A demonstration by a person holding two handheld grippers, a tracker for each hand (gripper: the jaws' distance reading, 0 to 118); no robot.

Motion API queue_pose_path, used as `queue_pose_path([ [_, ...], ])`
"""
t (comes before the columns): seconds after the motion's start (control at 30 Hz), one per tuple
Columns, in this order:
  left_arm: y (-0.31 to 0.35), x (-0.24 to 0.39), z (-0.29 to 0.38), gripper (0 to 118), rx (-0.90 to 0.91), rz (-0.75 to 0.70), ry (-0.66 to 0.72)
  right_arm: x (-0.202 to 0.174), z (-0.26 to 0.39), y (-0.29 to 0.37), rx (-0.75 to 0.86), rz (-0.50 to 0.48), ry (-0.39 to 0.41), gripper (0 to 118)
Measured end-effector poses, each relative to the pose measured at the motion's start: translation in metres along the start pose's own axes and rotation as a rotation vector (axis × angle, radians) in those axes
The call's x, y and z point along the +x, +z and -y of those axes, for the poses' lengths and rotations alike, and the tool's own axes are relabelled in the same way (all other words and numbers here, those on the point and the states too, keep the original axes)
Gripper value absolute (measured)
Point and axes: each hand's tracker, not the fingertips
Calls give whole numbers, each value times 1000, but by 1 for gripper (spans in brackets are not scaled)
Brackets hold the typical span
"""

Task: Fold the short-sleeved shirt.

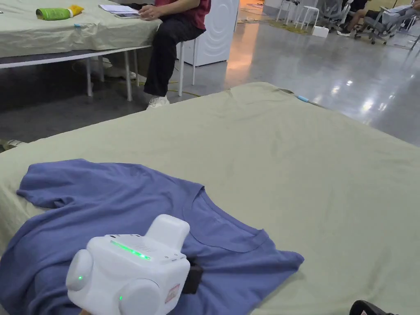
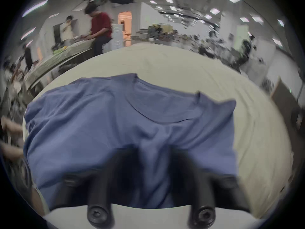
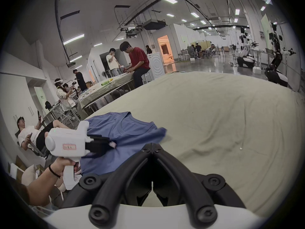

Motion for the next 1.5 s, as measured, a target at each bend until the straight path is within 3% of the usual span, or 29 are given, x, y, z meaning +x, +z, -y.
queue_pose_path([
  [0.03,3,-4,-3,5,20,18,57,1,1,1,-1,-2,-4,2],
  [0.1,-1,-15,-7,5,-22,71,168,2,3,2,-1,5,-6,2],
  [0.2,-9,-18,-3,5,-18,71,155,8,2,9,12,20,-26,2],
  [0.27,-6,-28,-4,5,12,158,218,16,1,15,27,21,-61,2],
  [0.37,1,-51,-2,5,92,425,574,28,0,28,58,46,-95,2],
  [0.43,-1,-55,-2,5,106,445,699,36,0,40,83,77,-109,2],
  [0.6,17,-22,-17,5,151,349,522,59,2,83,139,144,-142,2],
  [0.7,32,-5,-34,6,179,426,545,77,8,114,178,222,-168,2],
  [0.8,47,22,-53,6,234,458,454,92,15,146,224,308,-201,2],
  [0.97,76,95,-84,6,307,697,416,119,33,203,292,422,-276,2],
  [1.17,87,240,-106,5,223,948,182,136,55,278,366,573,-308,2],
  [1.33,112,367,-56,5,41,1239,18,138,72,338,406,722,-295,2],
  [1.5,122,441,14,5,-111,1310,-177,137,90,375,433,793,-316,2],
])
